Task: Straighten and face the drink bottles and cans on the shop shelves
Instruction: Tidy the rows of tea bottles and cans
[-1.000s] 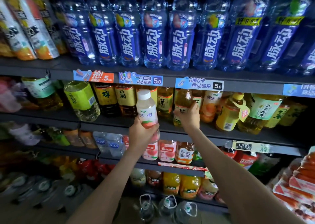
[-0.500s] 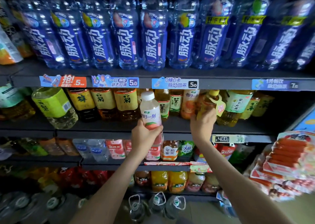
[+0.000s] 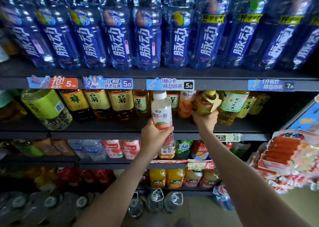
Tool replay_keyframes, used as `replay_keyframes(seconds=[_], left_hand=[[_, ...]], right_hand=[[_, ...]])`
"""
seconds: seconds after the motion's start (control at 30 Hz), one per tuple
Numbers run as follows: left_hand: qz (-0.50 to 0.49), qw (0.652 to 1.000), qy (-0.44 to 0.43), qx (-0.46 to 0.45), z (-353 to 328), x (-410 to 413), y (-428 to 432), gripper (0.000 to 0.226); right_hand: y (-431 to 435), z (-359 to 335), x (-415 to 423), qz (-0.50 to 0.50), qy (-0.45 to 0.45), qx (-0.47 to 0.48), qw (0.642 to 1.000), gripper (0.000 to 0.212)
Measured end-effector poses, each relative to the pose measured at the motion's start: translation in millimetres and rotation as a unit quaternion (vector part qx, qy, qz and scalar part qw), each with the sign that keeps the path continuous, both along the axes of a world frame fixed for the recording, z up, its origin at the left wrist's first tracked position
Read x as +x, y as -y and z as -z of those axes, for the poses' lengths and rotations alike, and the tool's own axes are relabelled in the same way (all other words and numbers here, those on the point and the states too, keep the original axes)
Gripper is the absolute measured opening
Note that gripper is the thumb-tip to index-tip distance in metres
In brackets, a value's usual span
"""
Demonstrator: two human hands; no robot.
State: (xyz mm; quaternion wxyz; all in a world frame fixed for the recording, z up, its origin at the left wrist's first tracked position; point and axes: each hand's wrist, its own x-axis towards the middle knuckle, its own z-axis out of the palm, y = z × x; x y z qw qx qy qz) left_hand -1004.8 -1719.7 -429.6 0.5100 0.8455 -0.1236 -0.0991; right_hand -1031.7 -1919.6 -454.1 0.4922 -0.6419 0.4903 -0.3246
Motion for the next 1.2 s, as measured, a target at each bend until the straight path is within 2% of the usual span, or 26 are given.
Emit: replay_keyframes(seconds=[0.13,0.3,0.43,0.53,0.63,0.73,0.87,1.0,1.2], left_hand=[[-0.001,1.0,0.002,0.0,3.0,-0.8,-6.3,0.06],[-0.005,1.0,0.009,0.026,-1.5,-20.4,-0.1,0.054],[0.022,0.998,-0.022,0.051,-6.1,-50.9,26.7,0.05],[0.05,0.996,-0.035,0.058,-12.4,-58.2,51.8,0.047],[0.042,0.997,-0.016,0.057,-20.1,-56.4,80.8,0.046],[0.028,0.998,0.001,0.05,-18.6,-57.6,107.9,0.049],[0.015,1.0,0.016,0.002,-10.8,-59.0,136.9,0.049],[-0.017,0.997,0.038,-0.063,2.3,-53.1,161.6,0.053],[-0.033,0.995,0.065,-0.065,21.2,-45.7,197.9,0.062]], right_hand=[[-5.4,-2.5,-0.7,-0.014,-0.002,-0.038,0.999,0.062],[-28.7,-0.3,-40.6,-0.04,-0.034,-0.032,0.998,0.065],[-35.0,-14.8,-87.1,-0.044,0.001,-0.016,0.999,0.034],[-17.9,-25.0,-110.5,-0.045,0.011,-0.012,0.999,0.038],[9.4,-21.7,-125.6,-0.058,0.002,0.01,0.998,0.07],[30.5,-13.3,-139.7,-0.083,0.001,0.011,0.997,0.08],[52.8,-2.0,-154.8,-0.11,-0.001,0.001,0.994,0.073],[75.1,-3.3,-154.8,-0.154,0.001,-0.016,0.988,0.082],[103.0,2.4,-151.6,-0.195,-0.015,-0.048,0.979,0.069]])
